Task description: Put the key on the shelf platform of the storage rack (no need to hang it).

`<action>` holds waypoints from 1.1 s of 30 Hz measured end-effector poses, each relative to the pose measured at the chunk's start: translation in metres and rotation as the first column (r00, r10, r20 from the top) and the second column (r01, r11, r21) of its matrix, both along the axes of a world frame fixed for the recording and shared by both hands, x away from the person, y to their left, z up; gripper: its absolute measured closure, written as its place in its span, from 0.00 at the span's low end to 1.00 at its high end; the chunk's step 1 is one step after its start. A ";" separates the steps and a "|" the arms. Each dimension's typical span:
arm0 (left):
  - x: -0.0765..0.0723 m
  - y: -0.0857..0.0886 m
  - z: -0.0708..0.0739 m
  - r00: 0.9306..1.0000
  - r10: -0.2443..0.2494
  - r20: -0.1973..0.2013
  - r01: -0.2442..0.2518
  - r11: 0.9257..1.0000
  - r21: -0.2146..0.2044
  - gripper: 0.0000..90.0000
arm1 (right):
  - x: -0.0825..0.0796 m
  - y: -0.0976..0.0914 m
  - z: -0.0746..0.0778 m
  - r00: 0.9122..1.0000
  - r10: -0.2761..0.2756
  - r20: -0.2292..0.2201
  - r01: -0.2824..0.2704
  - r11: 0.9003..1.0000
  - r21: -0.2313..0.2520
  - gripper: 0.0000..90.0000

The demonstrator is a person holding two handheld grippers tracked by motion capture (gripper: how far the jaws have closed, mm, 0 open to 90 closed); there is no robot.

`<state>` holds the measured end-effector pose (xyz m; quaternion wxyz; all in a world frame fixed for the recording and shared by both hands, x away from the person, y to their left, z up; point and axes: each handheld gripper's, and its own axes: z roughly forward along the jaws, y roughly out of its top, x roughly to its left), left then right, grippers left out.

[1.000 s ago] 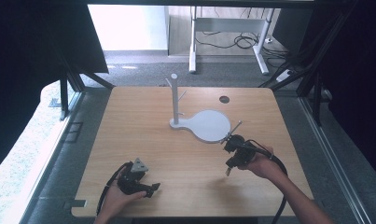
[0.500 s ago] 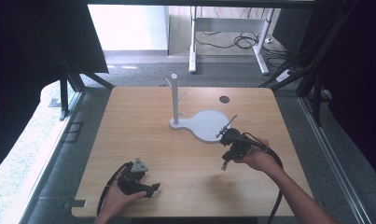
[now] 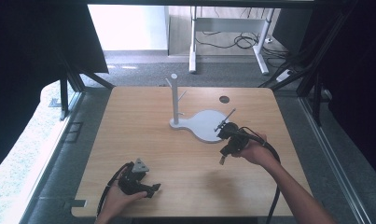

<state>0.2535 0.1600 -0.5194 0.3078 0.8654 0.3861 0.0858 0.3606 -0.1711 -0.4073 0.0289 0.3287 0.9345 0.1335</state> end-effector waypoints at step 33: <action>0.001 0.000 -0.001 1.000 -0.006 -0.001 0.006 1.000 0.003 0.22 | 0.029 0.009 0.009 1.000 -0.017 0.005 0.017 1.000 0.015 1.00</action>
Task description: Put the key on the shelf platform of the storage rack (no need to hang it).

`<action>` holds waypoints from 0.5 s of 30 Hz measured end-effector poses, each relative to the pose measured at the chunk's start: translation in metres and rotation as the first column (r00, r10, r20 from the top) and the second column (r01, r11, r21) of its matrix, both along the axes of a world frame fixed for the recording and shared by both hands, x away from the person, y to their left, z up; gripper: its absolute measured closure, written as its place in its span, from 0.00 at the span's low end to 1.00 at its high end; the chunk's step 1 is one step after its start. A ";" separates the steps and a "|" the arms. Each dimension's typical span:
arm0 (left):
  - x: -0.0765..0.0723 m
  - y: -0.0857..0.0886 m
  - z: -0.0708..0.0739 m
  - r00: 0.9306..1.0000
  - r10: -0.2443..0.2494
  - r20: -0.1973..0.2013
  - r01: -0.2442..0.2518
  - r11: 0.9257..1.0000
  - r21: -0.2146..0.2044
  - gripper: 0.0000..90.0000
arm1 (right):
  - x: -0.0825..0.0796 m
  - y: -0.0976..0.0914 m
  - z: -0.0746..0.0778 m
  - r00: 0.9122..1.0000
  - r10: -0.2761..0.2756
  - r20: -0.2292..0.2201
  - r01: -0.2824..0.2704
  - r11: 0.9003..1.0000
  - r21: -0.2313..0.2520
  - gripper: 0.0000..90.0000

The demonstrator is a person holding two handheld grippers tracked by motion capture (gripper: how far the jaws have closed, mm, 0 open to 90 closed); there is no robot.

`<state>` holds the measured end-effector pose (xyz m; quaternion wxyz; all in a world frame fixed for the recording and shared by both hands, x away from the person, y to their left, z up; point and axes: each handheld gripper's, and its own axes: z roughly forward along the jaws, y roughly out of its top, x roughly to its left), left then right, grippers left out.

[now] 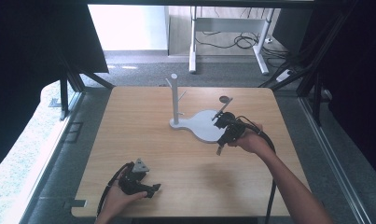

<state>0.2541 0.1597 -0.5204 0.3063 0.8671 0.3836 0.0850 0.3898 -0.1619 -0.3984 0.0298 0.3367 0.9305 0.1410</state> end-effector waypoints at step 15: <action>0.000 0.001 0.000 1.000 0.003 -0.002 -0.003 1.000 -0.002 0.22 | 0.008 0.008 0.003 1.000 -0.001 0.003 0.001 1.000 0.002 1.00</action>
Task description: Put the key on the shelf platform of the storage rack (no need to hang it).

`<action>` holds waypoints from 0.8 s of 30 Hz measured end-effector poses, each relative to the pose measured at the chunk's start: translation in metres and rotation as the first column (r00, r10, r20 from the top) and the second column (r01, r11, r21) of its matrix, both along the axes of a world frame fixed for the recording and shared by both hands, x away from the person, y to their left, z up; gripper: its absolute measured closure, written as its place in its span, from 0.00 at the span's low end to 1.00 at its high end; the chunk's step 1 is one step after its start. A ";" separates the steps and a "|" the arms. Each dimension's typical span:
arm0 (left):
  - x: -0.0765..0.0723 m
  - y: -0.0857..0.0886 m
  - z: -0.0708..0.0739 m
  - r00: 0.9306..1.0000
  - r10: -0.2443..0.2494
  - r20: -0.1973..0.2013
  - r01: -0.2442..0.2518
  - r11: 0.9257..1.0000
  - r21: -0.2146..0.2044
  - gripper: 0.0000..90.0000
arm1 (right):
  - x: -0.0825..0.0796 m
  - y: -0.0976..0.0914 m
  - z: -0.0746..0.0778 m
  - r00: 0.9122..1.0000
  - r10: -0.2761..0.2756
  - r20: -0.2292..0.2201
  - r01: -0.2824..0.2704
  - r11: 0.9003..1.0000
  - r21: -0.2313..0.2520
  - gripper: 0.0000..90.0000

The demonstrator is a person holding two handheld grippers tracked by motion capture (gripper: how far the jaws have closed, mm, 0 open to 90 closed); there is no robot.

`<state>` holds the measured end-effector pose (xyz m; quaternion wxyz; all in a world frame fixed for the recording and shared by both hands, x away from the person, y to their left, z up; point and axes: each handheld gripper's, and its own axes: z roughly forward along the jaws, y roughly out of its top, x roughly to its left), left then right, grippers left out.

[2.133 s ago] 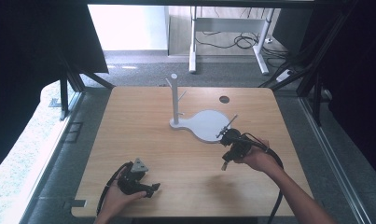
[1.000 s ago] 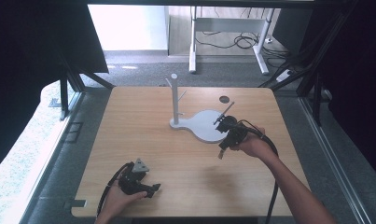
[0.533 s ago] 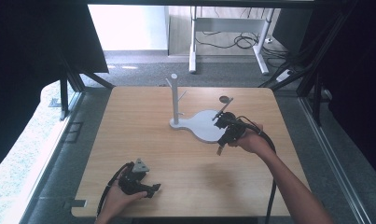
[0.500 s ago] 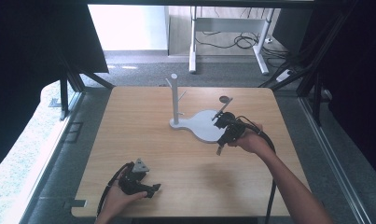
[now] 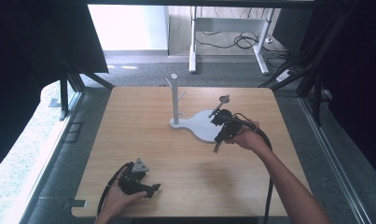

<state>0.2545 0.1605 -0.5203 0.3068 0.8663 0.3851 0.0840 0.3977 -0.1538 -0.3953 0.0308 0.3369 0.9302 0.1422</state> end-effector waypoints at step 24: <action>0.000 0.002 0.001 1.000 0.004 0.001 -0.004 1.000 -0.008 0.22 | 0.028 0.013 0.006 1.000 -0.021 -0.005 0.021 1.000 -0.005 1.00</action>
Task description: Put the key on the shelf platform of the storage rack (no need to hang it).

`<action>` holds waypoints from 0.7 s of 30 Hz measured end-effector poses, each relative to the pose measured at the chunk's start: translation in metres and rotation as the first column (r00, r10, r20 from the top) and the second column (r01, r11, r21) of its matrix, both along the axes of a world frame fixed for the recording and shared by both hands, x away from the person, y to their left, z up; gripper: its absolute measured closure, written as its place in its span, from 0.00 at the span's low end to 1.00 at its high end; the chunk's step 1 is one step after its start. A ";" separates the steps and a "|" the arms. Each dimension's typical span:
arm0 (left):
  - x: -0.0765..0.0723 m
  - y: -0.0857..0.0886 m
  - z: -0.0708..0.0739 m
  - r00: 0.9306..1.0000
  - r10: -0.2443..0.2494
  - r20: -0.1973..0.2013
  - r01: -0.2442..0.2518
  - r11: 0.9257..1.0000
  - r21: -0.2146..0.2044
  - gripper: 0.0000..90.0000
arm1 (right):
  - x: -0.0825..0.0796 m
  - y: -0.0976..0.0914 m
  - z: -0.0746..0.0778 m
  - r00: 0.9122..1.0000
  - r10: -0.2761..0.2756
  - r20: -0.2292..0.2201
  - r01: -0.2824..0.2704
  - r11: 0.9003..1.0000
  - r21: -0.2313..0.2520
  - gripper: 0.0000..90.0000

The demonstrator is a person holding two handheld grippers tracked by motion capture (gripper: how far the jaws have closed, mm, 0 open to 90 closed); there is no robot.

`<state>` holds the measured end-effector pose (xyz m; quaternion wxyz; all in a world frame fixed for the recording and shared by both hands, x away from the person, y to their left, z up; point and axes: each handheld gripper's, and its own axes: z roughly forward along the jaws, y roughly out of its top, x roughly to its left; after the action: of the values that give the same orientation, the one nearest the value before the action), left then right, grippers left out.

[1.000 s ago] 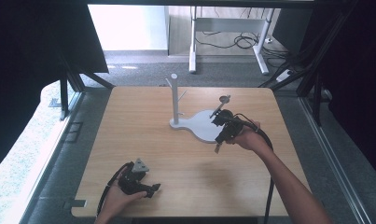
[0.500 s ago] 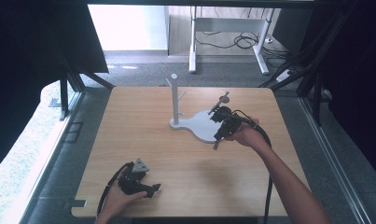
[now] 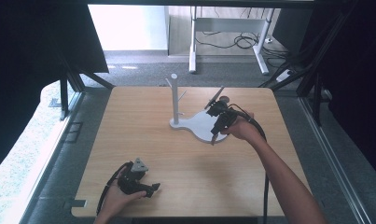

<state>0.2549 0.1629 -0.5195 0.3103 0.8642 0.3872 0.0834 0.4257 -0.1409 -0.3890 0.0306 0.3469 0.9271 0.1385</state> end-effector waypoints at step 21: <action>0.000 0.001 0.000 1.000 0.002 0.001 -0.002 1.000 0.000 0.22 | 0.022 -0.002 -0.007 0.999 -0.053 -0.005 0.053 0.998 0.018 1.00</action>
<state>0.2554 0.1641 -0.5196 0.3103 0.8639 0.3878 0.0842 0.4481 -0.1426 -0.3964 0.0291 0.3718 0.9165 0.1450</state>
